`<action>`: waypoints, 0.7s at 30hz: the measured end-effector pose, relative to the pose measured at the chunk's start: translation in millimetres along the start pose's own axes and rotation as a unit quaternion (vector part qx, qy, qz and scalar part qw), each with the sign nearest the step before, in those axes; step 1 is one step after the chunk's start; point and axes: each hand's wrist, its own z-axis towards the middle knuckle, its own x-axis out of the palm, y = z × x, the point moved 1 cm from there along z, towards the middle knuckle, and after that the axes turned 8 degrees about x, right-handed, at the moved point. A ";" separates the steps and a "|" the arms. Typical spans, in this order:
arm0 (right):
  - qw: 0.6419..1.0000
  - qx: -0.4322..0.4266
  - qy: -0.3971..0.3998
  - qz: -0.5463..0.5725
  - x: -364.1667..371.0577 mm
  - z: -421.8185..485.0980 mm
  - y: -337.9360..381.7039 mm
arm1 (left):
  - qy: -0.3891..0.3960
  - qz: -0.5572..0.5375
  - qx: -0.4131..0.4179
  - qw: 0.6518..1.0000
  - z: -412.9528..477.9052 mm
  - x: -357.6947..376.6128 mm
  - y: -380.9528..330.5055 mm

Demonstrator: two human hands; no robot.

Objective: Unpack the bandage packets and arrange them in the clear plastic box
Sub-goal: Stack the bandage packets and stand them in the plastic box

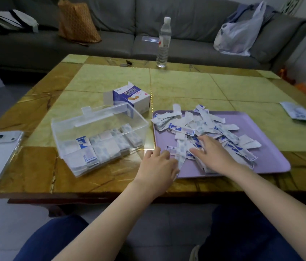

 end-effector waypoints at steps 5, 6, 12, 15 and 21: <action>1.000 -0.026 -0.011 0.011 2.7 -6.6 2.0 | -0.011 -0.029 -0.025 0.999 23.9 4.9 2.5; 0.999 -0.032 -0.015 0.004 1.9 -7.9 3.5 | 0.001 -0.048 -0.033 0.998 27.6 3.9 4.3; 0.996 -0.003 0.011 0.089 -0.7 -2.8 8.6 | 0.057 -0.091 -0.071 0.992 50.4 2.8 8.9; 0.989 0.017 0.048 0.142 -0.8 -1.5 9.1 | 0.071 -0.075 -0.093 0.990 56.9 1.6 11.5; 0.971 0.034 0.115 0.207 -0.7 -1.5 11.6 | 0.111 -0.055 -0.118 0.985 63.8 1.1 13.8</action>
